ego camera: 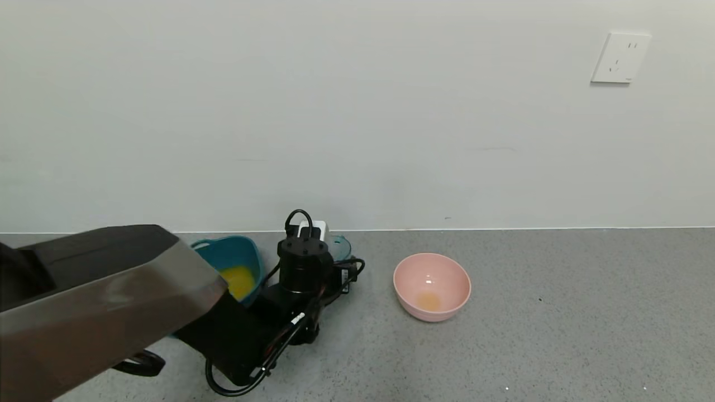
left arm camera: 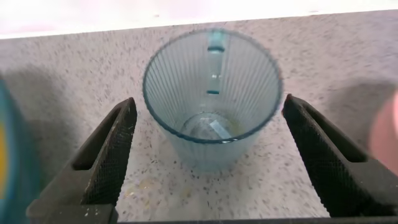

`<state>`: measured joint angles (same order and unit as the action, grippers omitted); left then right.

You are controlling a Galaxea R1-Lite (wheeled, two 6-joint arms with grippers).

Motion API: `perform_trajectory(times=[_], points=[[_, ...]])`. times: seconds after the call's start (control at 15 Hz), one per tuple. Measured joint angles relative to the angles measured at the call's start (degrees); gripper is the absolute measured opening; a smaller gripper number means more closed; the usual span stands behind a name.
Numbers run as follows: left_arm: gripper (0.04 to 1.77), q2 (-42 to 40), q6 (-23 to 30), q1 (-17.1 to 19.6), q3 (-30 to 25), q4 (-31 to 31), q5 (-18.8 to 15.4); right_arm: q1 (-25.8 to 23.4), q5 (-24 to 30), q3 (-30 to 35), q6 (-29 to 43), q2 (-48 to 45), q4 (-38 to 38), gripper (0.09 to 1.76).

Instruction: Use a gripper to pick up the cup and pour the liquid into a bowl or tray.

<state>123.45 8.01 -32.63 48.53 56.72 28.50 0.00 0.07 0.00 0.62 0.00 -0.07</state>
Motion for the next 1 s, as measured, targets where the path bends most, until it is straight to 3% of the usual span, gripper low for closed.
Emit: perform_trajectory(times=[0.27,0.8,1.0], points=[[1.7,-11.63,-0.22,-1.49,0.78,-13.68,-1.5,0.0,0.0,0.0,0.0,0.0,0.0,1.71],[1.71,-40.44,-6.34,-1.43,2.02,-42.36,-11.93,0.0,0.0,0.0,0.0,0.0,0.0,1.71],[1.71,-51.27,-8.06,-0.33,1.85,-52.07,-13.41,0.0,0.0,0.0,0.0,0.0,0.0,1.71]])
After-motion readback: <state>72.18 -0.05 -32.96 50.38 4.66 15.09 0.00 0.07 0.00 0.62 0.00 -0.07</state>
